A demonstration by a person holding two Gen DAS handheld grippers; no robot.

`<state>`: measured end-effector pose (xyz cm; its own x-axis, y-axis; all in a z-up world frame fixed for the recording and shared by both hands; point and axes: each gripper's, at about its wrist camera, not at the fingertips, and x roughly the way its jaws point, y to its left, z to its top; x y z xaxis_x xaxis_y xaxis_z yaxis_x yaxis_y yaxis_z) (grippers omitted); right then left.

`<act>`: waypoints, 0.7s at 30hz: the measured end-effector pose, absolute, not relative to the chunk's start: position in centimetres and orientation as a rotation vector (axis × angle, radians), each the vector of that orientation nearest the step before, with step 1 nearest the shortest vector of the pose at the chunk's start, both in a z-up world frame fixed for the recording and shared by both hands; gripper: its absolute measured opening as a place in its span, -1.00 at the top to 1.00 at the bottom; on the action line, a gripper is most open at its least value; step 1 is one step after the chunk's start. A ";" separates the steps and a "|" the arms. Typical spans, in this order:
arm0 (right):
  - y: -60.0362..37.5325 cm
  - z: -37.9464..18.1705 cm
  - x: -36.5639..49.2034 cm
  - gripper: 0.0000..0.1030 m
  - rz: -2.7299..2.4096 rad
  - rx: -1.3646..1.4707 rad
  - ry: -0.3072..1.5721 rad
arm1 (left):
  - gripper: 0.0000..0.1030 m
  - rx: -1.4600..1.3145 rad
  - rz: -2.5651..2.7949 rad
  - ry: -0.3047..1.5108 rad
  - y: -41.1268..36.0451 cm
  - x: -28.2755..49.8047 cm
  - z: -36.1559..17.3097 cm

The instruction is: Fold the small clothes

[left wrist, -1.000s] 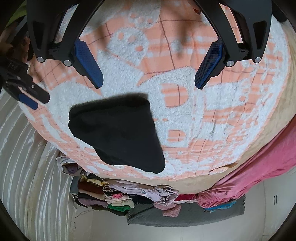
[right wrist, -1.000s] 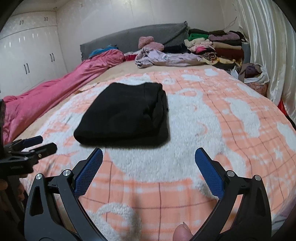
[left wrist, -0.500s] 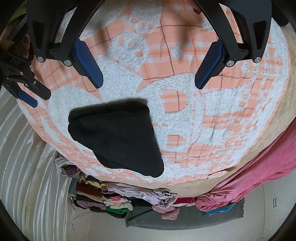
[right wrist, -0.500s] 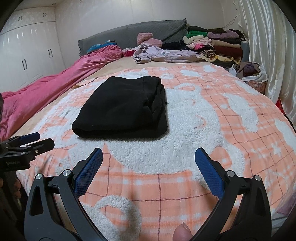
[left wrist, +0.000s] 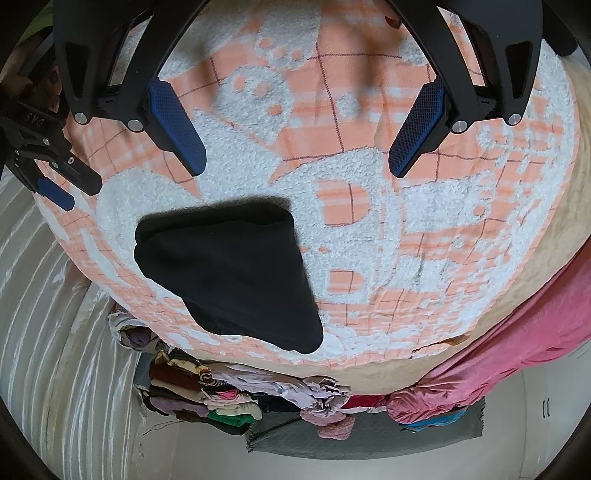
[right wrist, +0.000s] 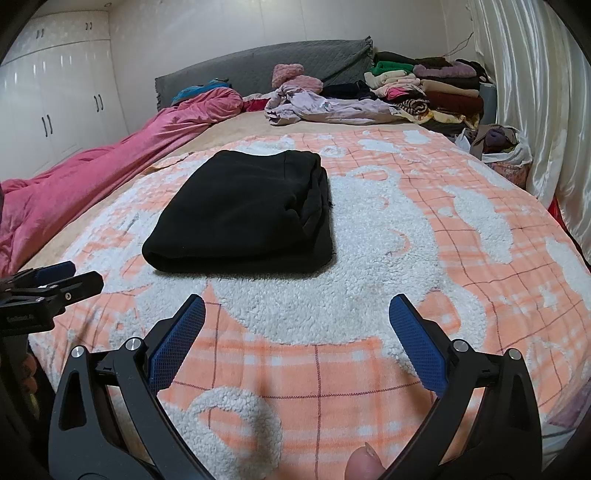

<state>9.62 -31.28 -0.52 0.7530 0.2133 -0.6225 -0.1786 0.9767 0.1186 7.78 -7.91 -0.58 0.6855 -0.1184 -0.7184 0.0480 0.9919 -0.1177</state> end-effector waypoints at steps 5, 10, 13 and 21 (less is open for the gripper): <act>-31.3 -0.5 9.6 -0.82 0.215 0.052 0.685 | -0.92 -0.097 -0.092 0.812 -7.9 7.8 -0.6; -31.2 -0.5 9.6 -0.82 0.216 0.051 0.686 | -0.92 -0.097 -0.091 0.814 -7.9 7.8 -0.6; -31.2 -0.5 9.6 -0.83 0.216 0.050 0.686 | -0.92 -0.098 -0.092 0.815 -7.9 7.8 -0.5; -31.1 -0.5 9.6 -0.83 0.215 0.049 0.687 | -0.92 -0.096 -0.093 0.812 -7.9 7.8 -0.5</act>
<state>9.63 -31.09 -0.48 0.7518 0.2128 -0.6241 -0.1807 0.9767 0.1153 7.77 -7.92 -0.48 0.6847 -0.1199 -0.7189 0.0460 0.9915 -0.1216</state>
